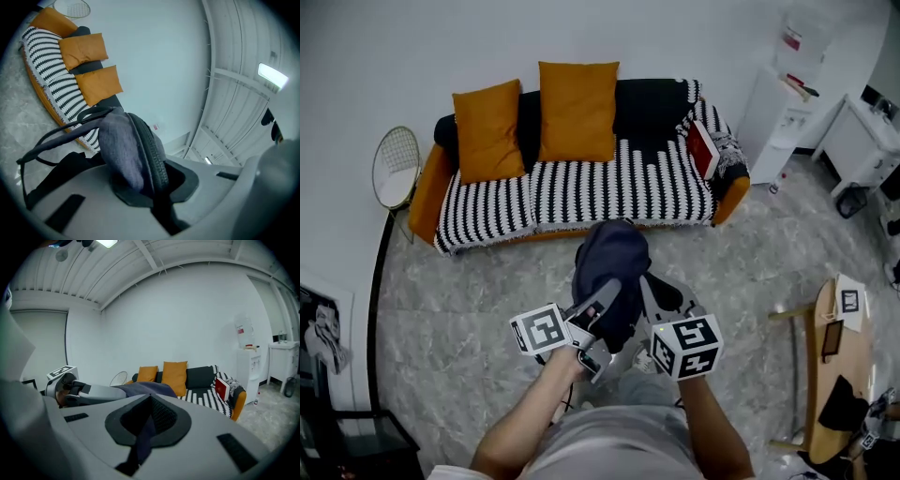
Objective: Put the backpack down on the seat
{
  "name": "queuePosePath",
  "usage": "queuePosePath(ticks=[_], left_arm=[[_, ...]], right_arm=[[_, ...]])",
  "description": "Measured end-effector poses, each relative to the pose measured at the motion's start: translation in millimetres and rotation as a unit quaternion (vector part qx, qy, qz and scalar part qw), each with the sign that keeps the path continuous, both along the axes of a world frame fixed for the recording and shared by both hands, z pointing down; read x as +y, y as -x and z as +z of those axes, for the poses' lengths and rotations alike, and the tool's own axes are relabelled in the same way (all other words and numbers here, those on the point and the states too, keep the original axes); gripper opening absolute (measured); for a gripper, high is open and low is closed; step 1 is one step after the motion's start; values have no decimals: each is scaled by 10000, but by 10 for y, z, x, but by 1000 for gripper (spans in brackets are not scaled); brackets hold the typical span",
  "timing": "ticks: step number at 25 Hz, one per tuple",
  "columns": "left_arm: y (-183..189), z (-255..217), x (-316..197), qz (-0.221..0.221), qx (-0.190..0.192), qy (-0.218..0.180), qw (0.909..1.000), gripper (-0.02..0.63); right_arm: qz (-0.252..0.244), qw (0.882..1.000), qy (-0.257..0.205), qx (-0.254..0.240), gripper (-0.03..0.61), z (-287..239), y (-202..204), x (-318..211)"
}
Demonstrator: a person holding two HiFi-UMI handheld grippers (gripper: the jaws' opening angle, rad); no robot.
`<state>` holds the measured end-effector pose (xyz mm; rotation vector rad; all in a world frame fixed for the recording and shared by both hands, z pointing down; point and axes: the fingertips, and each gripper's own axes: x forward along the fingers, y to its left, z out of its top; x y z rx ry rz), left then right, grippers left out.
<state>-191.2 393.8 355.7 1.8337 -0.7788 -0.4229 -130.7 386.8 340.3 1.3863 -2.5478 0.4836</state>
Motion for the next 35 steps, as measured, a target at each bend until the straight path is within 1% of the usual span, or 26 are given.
queuePosePath(ticks=[4,11,17,19,21,24,28,30,33,35], left_arm=[[-242,-26,-309,-69,284,-31,9996,26],[-443,-26,-749,-306,197,22,9993,25],[-563,-27,-960,-421,113,68,9990,25],[-612,-16,-1012,-428,170,101,9989,25],[-657,-14,-1074,-428,281,149,9986,25],[-662,42,-1187,-409,159,180,9989,25],[-710,107,-1383,-359,212,230,9989,25],[-734,143,-1527,-300,260,257,9989,25],[-799,177,-1775,-166,456,298,9984,25],[-814,237,-1963,-98,453,330,9984,25]], right_arm=[[-56,10000,60,-31,2,47,-225,-314],[-219,9996,113,-107,2,40,-499,-773],[-298,9993,144,-171,2,44,-640,-964],[-280,9993,149,-179,2,57,-698,-1010],[-243,9994,152,-177,2,62,-752,-1072],[-177,9996,165,-164,2,65,-816,-1179],[-71,9997,184,-131,2,105,-892,-1350],[-5,9997,207,-108,2,136,-918,-1480],[104,9996,263,-72,2,196,-968,-1727],[177,9994,300,-53,2,238,-1001,-1915]])
